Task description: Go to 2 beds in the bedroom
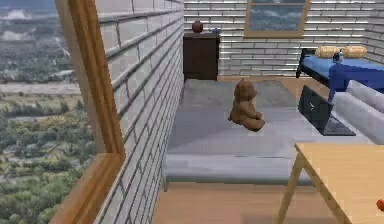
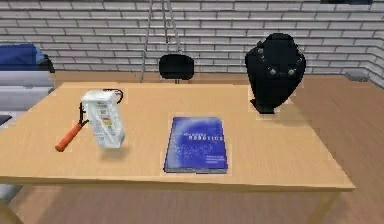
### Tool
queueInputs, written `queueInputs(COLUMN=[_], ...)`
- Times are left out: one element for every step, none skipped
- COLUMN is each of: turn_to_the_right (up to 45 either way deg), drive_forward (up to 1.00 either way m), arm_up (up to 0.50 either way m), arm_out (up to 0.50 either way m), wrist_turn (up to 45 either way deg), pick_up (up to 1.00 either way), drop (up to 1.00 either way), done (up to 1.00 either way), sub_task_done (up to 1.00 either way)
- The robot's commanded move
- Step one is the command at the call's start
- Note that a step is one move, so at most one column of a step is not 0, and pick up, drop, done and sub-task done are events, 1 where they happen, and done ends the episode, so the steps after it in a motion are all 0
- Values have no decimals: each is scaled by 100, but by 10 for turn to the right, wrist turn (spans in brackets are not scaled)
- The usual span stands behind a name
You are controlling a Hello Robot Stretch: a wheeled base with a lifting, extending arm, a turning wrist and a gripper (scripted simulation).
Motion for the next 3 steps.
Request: queueInputs(turn_to_the_right=[210,0,0], drive_forward=[0,60,0], arm_up=[0,0,0], arm_out=[0,0,0], wrist_turn=[0,0,0], pick_up=[0,0,0], drop=[0,0,0], done=[0,0,0], sub_task_done=[0,0,100])
